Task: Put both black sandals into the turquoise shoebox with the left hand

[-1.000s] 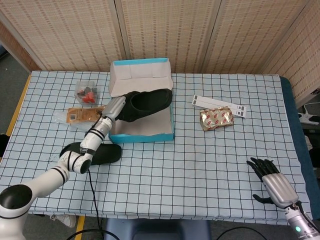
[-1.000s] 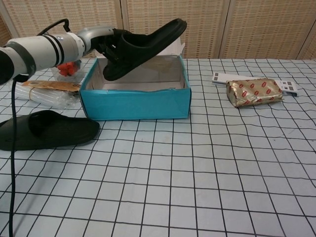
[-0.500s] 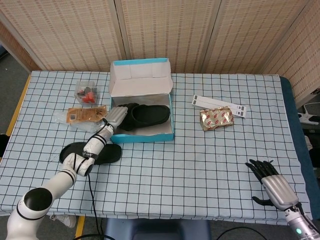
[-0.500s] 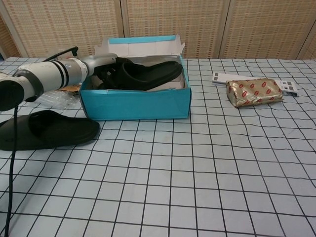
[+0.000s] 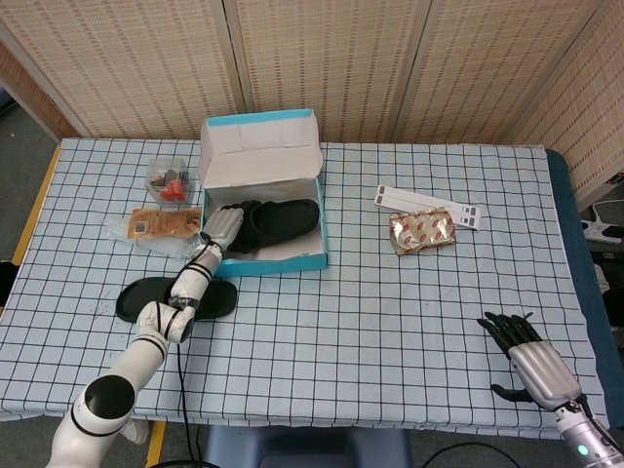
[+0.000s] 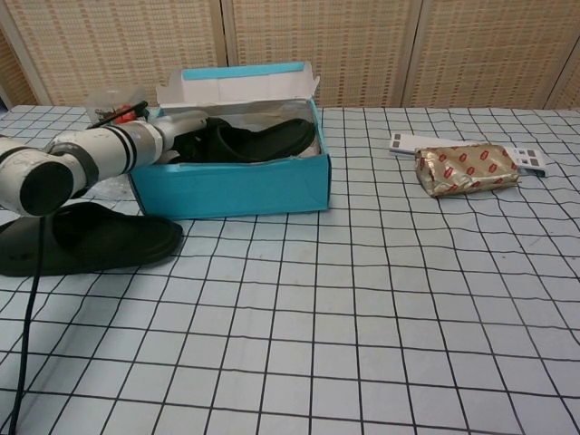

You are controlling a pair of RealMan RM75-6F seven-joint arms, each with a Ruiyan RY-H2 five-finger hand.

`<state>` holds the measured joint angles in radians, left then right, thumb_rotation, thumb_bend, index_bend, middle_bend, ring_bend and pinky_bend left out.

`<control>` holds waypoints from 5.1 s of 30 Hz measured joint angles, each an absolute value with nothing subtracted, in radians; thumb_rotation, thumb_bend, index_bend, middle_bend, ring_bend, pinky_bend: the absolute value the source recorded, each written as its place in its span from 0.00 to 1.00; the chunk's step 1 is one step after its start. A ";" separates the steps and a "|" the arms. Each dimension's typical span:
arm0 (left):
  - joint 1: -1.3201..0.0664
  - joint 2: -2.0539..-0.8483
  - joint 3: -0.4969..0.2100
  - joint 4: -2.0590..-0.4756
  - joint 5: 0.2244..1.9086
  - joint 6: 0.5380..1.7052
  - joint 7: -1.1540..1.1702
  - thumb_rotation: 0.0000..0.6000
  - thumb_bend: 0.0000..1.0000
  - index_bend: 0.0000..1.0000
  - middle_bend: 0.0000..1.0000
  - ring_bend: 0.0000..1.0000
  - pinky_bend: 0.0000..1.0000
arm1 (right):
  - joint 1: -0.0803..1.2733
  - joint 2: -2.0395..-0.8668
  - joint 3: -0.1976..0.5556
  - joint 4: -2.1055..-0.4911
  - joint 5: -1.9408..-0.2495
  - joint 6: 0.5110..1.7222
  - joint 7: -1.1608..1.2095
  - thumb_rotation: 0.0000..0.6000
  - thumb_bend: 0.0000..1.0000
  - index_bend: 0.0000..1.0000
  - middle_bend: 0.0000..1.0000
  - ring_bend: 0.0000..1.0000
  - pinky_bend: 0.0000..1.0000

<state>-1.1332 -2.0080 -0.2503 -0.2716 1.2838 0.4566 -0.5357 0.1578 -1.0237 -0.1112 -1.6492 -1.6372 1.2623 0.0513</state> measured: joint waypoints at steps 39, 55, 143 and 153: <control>-1.049 -1.784 -0.215 -0.762 1.289 0.586 -0.207 1.00 0.38 0.00 0.00 0.00 0.17 | 0.152 -1.006 -0.131 -1.663 -1.680 1.288 0.071 1.00 0.08 0.00 0.00 0.00 0.00; -0.983 -1.648 -0.262 -1.058 1.041 0.662 0.113 1.00 0.37 0.00 0.00 0.00 0.02 | 0.146 -0.989 -0.155 -1.670 -1.734 1.314 0.099 1.00 0.08 0.00 0.00 0.00 0.00; -0.534 -1.284 -0.003 -1.453 1.280 0.906 0.053 1.00 0.57 0.46 0.54 0.45 0.42 | 0.152 -0.982 -0.175 -1.669 -1.778 1.332 0.129 1.00 0.08 0.00 0.00 0.00 0.00; -0.542 -1.052 0.027 -1.738 1.278 0.831 0.048 1.00 0.56 0.45 0.54 0.45 0.45 | 0.152 -0.983 -0.177 -1.668 -1.783 1.331 0.127 1.00 0.08 0.00 0.00 0.00 0.00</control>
<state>-0.5422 -1.0515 0.0271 -1.7383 1.2777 0.8310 0.0476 0.1518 -0.9832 -0.1771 -1.6684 -1.7831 1.3310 0.1265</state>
